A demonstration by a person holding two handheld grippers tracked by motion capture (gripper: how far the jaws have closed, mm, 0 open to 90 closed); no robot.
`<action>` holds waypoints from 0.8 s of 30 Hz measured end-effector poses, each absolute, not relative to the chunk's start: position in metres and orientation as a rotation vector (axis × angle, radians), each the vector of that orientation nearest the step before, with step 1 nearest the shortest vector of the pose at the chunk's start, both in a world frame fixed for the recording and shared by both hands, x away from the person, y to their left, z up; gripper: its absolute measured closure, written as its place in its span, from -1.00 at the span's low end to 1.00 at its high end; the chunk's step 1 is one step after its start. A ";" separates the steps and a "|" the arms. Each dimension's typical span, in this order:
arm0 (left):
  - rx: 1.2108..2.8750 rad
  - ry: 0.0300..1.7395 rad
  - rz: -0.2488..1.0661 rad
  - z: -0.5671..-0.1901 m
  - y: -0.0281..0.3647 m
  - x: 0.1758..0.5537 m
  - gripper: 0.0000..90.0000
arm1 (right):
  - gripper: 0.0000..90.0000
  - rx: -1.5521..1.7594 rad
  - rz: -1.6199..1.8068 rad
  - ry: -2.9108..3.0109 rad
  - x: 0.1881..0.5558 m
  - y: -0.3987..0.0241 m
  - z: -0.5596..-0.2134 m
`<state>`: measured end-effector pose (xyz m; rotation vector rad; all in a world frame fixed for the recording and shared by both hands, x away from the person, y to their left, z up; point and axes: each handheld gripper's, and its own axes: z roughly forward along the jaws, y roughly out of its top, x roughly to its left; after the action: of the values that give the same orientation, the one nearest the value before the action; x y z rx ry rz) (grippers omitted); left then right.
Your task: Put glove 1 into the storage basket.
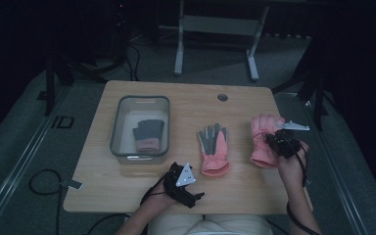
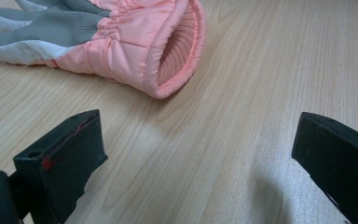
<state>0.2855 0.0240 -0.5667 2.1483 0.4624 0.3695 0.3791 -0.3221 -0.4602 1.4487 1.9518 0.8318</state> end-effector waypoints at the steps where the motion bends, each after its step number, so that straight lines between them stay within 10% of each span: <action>1: 2.149 0.462 0.370 -0.567 0.024 0.285 -0.96 | 0.93 1.440 0.844 1.935 0.378 -0.319 -0.455; 24: 2.141 0.456 0.372 -0.567 0.024 0.285 -0.96 | 0.93 1.262 0.948 2.002 0.358 -0.212 -0.402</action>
<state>0.2851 0.0243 -0.5666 2.1408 0.4565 0.3722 0.3580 -0.2119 -0.4024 1.2621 2.0019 0.9485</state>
